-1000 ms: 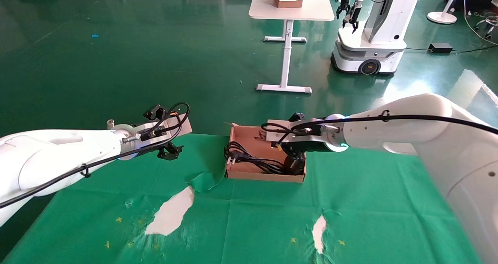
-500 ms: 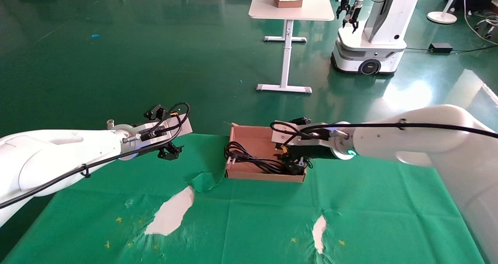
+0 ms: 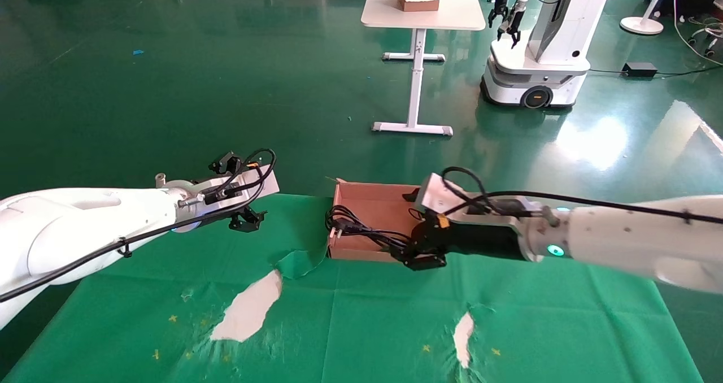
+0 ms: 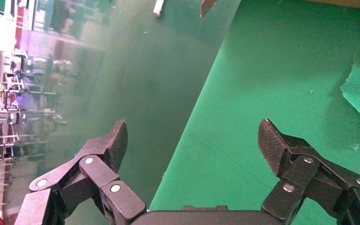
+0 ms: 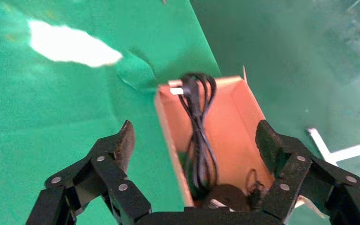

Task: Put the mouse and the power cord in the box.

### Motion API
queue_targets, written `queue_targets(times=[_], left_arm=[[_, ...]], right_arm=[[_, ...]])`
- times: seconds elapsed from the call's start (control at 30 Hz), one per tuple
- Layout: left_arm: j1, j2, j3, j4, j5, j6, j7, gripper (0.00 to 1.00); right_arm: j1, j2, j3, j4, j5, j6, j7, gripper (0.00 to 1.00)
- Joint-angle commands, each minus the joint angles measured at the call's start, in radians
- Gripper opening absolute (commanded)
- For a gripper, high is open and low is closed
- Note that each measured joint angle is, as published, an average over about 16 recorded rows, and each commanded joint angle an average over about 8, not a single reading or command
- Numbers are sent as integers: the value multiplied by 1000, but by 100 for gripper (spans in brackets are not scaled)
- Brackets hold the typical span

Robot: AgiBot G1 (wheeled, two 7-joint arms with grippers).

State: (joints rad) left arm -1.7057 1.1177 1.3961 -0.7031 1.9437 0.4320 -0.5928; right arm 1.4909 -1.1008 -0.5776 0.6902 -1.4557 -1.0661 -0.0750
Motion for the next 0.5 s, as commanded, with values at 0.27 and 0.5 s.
queue_targets(times=[0.27, 0.5], left_arm=[[26, -21, -46, -24, -49, 44, 16, 100], [98, -79, -173, -91, -187, 165, 62, 100]], right_arm=[[-97, 114, 70, 139, 169, -100, 61, 100], [-172, 203, 123, 246, 300, -178, 109, 100]])
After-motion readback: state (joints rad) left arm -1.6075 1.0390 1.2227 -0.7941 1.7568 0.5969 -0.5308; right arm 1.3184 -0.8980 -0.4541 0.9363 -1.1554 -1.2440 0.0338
